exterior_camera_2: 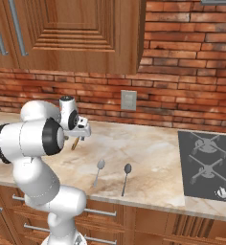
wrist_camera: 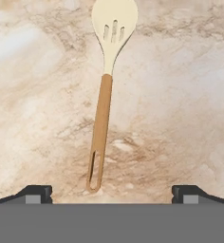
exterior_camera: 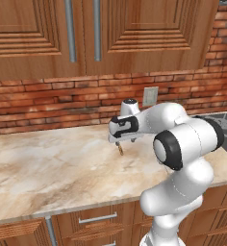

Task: Organize the utensils by type. Pick up the wooden spoons from the counter and place them in the open cabinet. Then pick up the metallic utensils from the counter and place them in the open drawer.

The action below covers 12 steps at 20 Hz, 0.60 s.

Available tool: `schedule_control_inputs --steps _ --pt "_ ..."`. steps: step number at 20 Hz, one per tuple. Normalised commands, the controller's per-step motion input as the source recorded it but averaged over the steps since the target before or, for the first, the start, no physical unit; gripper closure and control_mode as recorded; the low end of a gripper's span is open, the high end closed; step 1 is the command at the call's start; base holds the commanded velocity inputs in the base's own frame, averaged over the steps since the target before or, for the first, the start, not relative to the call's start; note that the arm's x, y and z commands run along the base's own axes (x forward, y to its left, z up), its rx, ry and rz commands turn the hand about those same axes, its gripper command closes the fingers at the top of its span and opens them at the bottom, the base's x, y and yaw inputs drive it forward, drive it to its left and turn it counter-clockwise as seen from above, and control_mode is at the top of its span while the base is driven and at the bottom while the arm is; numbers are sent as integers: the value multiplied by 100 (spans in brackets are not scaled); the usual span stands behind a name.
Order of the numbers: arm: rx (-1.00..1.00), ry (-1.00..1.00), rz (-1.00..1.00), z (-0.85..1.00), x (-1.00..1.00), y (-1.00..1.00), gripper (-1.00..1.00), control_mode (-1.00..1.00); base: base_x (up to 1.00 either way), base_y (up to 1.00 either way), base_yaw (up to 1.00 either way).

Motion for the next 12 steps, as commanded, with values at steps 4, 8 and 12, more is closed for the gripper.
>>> schedule_control_inputs --steps 4,8,12 --pt "0 0 0 -18 45 2 -100 -100 0 0 0" --pt "0 0 0 -26 42 6 -100 -100 0 0 0" --pt "0 1 0 -31 33 8 -100 -100 0 0 0"
